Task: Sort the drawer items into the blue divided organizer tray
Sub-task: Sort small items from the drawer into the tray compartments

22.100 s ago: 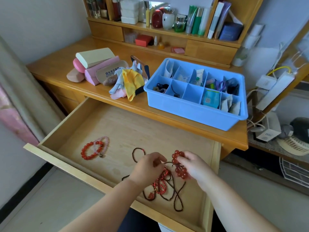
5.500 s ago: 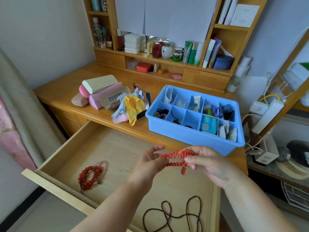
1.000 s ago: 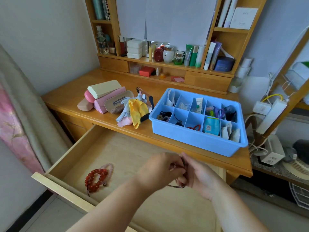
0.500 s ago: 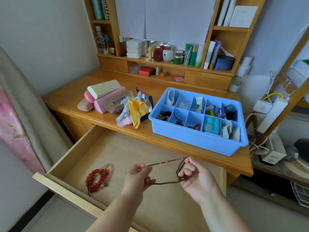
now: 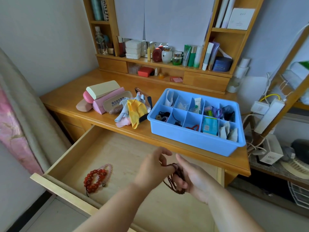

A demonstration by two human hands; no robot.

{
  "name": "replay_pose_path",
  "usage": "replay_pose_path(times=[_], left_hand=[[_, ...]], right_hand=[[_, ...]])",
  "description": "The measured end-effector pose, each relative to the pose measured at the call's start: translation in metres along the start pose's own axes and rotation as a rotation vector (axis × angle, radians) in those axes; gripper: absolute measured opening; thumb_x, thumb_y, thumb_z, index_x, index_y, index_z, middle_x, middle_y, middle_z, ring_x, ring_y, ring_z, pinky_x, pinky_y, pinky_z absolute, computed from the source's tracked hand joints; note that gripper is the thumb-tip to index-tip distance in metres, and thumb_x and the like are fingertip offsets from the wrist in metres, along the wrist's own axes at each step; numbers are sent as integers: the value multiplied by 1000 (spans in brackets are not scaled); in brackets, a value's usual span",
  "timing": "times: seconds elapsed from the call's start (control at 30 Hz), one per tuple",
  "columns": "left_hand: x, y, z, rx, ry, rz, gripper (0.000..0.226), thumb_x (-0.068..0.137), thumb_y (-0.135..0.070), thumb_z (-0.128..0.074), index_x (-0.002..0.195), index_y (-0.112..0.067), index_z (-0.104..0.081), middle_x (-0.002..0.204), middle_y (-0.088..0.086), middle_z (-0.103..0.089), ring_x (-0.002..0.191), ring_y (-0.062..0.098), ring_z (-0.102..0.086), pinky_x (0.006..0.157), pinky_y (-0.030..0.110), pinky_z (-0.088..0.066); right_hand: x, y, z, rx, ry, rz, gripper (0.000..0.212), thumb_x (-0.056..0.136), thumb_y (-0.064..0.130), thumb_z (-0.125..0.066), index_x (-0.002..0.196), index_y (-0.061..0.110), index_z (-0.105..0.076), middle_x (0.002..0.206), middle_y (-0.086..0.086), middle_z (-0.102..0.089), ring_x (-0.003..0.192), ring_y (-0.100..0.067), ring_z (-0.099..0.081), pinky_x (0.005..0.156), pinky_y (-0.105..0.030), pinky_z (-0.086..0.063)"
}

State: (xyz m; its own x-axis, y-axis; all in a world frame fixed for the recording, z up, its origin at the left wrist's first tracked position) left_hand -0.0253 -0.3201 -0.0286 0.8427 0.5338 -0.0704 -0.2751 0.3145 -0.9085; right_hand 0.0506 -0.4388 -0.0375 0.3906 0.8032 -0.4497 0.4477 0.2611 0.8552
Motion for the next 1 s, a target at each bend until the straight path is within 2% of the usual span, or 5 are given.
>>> replay_pose_path(times=[0.1,0.2,0.4,0.73,1.0], left_hand=[[2,6,2,-706,405,305,52,77,-7,-69,125,-12,-51,95,4,-66,92,20,-63,87,35,-52],[-6,8,-1,-743,505,269,60,71,-3,-64,128,-12,-48,97,6,-66,98,27,-64,99,45,-48],[-6,12,-8,-486,256,164,47,72,-6,-66,116,-15,-54,83,7,-61,83,23,-61,94,47,-49],[16,30,-11,-991,164,214,47,75,0,-72,117,-6,-52,90,11,-66,89,22,-68,80,33,-58],[4,127,20,-413,-95,412,24,88,1,-58,108,-12,-57,91,15,-66,77,21,-68,75,32,-51]], right_hand=[[-4,5,3,160,124,26,13,84,22,-65,90,11,-69,49,3,-38,41,-8,-30,48,-20,-35],[-4,5,7,229,165,16,9,76,10,-62,83,8,-68,47,4,-40,40,-6,-34,49,-21,-38],[-5,4,13,78,135,-6,18,77,6,-60,94,3,-63,55,-4,-48,48,-14,-44,55,-24,-44],[-6,81,19,-718,-221,437,25,90,4,-57,89,29,-59,90,6,-69,89,-9,-67,86,-31,-51],[16,180,53,-1116,-590,735,31,90,10,-55,83,39,-53,85,17,-57,85,-15,-57,74,-33,-44]])
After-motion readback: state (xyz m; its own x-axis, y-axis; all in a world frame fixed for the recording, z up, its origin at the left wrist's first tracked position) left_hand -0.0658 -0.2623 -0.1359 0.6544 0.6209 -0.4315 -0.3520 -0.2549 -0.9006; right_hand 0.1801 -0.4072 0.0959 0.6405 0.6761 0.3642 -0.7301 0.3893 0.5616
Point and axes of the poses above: each hand's wrist, its own x-axis towards the middle knuckle, its own z-axis out of the back of the hand, y = z × x, the point moved 2 cm from there along x, towards the middle knuckle
